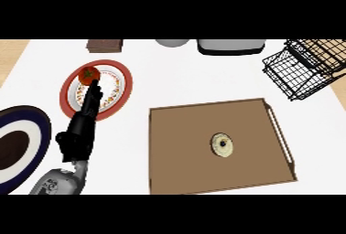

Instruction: Pick the cupcake from the tray and place it in the tiered basket

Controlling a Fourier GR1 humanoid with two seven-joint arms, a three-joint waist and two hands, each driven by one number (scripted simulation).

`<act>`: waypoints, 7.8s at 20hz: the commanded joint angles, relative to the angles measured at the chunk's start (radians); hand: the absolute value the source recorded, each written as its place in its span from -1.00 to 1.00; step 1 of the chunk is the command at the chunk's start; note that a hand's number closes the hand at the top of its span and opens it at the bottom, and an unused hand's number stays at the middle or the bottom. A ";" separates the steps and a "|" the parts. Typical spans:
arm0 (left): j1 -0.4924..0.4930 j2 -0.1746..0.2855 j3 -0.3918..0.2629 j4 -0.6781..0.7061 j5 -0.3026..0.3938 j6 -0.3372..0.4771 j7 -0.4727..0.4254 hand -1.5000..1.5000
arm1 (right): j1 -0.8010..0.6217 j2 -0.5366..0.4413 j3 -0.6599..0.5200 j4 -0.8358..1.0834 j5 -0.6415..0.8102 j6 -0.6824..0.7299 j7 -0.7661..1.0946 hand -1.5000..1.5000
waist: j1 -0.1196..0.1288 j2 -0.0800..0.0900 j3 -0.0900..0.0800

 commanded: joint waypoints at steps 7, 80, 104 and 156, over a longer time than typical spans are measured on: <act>-0.033 -0.005 0.005 0.024 0.007 -0.038 0.002 0.00 | 0.005 -0.220 0.073 -0.463 0.298 -0.094 0.661 -1.00 | 0.043 0.011 0.002; -0.042 -0.182 0.150 0.015 -0.201 -0.173 0.050 0.00 | -0.552 0.299 0.660 0.051 0.900 0.237 1.101 -1.00 | 0.040 0.007 0.009; -0.019 -0.257 0.205 0.023 -0.259 -0.229 0.047 0.00 | -0.532 0.513 0.539 0.279 1.089 0.259 0.895 -1.00 | 0.039 0.007 0.009; 0.020 -0.241 0.261 -0.012 -0.269 -0.288 0.029 0.00 | -0.633 -0.348 -0.221 0.456 0.805 0.311 -0.027 1.00 | 0.029 0.003 0.008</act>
